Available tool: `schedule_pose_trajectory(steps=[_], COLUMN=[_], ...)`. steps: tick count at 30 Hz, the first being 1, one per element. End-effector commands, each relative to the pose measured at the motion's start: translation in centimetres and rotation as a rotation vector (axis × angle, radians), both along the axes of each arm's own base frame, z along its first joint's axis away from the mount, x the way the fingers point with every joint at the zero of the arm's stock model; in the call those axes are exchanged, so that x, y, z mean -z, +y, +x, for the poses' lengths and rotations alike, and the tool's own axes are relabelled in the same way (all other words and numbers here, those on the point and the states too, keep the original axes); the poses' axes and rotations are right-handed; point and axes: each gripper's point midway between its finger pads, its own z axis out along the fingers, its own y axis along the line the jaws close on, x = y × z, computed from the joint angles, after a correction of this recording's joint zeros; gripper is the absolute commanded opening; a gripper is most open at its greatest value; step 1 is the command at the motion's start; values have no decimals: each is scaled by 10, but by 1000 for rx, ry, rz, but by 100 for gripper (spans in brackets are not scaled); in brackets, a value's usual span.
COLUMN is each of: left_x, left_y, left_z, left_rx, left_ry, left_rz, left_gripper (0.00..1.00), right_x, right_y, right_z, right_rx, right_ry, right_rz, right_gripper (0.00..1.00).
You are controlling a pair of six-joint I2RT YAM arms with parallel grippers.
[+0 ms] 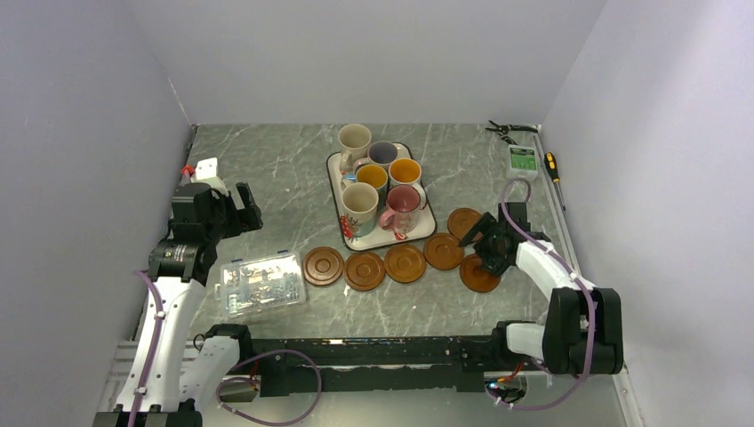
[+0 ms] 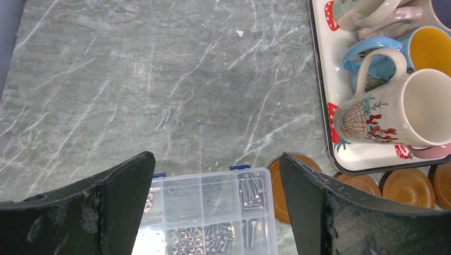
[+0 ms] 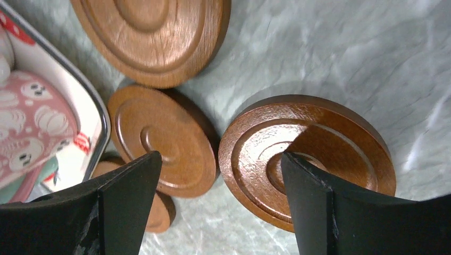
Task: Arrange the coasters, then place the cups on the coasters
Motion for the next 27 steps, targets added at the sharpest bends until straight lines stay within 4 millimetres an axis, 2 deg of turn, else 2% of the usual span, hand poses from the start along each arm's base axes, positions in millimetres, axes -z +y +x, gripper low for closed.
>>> schedule_pose_trajectory(steps=[1,7,16,27], left_x=[-15,-13,-11,-10], left_y=[-5,-6,-7,-7], left_z=[6,8,8,7], left_rx=[31,35,39,38], left_ry=[-52,-47,-40,-31], left_rz=[-7,-9,-13,-15], left_gripper=[94,94,94,94], right_x=[3,-3,4,8], right_y=[-48,-69,-96,-114], right_z=[23,39,74,115], right_rx=[118,175,239,246], right_ry=[-29,-76,-104,-124], right_rz=[-208,-212,-180,-211], right_gripper=[89,89,88,86])
